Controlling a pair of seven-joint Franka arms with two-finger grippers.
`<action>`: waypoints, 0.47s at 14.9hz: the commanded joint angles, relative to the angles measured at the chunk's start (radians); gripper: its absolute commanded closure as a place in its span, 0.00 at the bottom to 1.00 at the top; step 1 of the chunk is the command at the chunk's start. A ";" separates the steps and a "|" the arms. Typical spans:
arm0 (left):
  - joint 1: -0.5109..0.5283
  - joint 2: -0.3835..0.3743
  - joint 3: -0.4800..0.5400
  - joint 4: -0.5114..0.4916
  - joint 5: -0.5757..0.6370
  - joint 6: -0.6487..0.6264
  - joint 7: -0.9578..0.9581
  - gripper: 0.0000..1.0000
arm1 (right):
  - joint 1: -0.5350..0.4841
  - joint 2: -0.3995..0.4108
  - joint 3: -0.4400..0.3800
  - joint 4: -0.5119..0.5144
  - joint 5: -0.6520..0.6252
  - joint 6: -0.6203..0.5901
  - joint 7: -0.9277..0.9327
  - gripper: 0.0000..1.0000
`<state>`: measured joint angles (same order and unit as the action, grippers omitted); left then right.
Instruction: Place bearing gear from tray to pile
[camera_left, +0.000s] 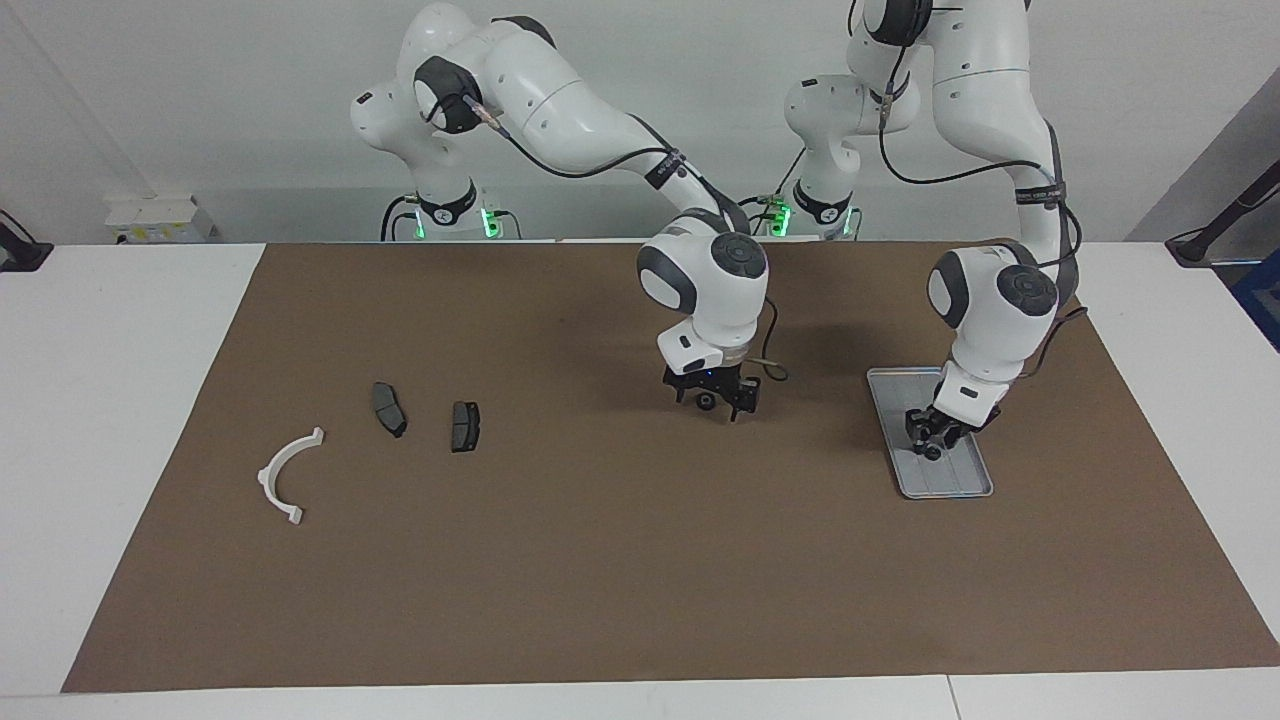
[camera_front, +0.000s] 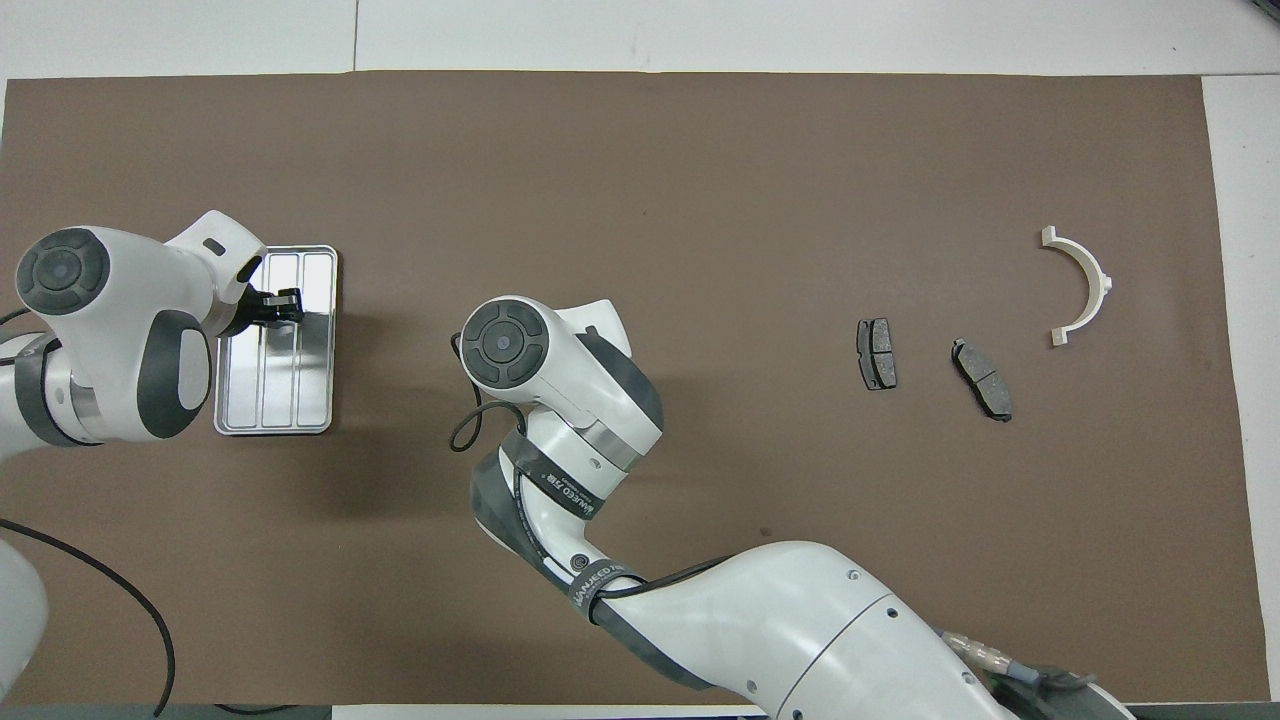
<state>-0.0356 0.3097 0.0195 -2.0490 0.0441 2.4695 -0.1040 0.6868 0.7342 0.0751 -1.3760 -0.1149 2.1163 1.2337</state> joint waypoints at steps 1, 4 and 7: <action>0.006 0.006 0.005 -0.007 -0.006 0.022 0.020 1.00 | -0.009 -0.024 0.021 -0.046 0.006 0.007 0.012 0.00; 0.006 0.006 0.005 0.004 -0.006 0.006 0.018 1.00 | -0.012 -0.025 0.023 -0.041 0.018 -0.005 0.012 0.00; 0.006 0.000 0.004 0.076 -0.006 -0.120 0.021 1.00 | -0.009 -0.027 0.023 -0.037 0.047 -0.018 0.013 0.07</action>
<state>-0.0350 0.3094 0.0161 -2.0339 0.0406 2.4431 -0.1037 0.6867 0.7305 0.0855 -1.3891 -0.0936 2.1104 1.2337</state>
